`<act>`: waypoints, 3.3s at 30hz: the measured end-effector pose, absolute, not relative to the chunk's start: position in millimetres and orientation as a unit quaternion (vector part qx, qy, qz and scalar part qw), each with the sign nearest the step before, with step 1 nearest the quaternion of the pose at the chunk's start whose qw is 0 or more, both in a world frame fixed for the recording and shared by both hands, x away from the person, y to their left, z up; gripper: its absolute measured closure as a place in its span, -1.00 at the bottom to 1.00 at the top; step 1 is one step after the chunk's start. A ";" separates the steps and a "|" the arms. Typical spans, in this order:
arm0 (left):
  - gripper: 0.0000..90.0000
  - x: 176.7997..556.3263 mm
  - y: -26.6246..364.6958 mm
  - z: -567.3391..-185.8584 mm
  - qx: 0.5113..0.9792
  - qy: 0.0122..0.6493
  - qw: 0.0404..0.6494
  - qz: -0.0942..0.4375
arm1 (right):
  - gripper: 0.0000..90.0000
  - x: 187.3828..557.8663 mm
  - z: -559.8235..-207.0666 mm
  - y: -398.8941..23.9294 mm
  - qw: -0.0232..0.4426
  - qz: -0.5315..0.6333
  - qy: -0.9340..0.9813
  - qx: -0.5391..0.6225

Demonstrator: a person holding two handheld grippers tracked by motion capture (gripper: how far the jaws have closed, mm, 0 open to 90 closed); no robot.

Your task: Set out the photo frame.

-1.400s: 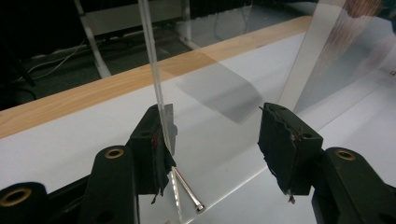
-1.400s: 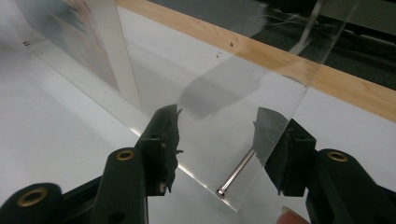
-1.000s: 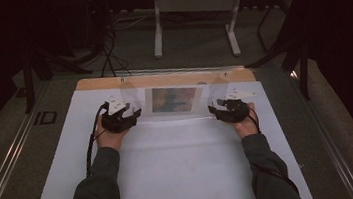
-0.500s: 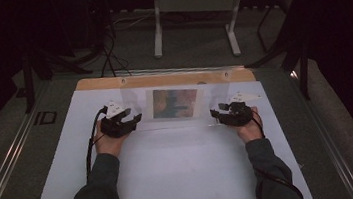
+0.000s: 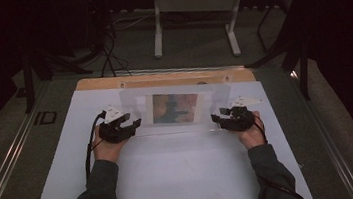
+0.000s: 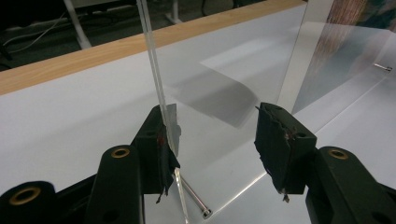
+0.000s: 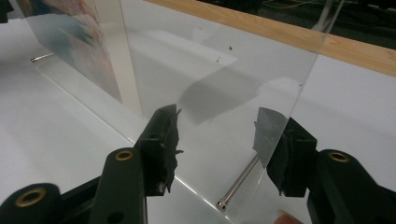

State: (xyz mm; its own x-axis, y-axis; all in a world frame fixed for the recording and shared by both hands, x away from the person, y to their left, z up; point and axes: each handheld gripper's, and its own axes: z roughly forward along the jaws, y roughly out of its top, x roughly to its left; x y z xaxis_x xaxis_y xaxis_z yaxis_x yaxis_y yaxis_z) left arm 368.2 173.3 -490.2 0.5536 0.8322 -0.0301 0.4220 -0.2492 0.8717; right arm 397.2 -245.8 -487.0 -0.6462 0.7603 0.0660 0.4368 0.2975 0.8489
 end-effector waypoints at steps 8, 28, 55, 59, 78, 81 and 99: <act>0.07 362.9 173.3 -485.5 0.758 0.417 0.448 0.227 | 0.07 391.6 -484.7 -245.3 0.173 0.454 0.784 0.385; 0.07 345.3 169.4 -482.8 0.760 0.432 0.437 0.215 | 0.06 380.4 -485.1 -249.1 0.154 0.456 0.786 0.389; 0.07 340.3 173.7 -486.0 0.760 0.433 0.438 0.207 | 0.07 374.3 -484.5 -246.9 0.150 0.452 0.791 0.384; 0.07 340.5 174.5 -486.1 0.760 0.433 0.439 0.206 | 0.08 373.6 -484.4 -246.5 0.152 0.451 0.792 0.383; 0.06 341.0 179.4 -488.2 0.756 0.434 0.447 0.202 | 0.08 372.7 -485.2 -243.2 0.156 0.449 0.795 0.378; 0.06 340.9 179.5 -488.1 0.755 0.435 0.448 0.201 | 0.09 372.9 -485.4 -243.8 0.154 0.451 0.794 0.377; 0.05 341.0 193.5 -484.5 0.754 0.431 0.461 0.182 | -0.07 373.7 -481.3 -249.8 0.140 0.452 0.806 0.355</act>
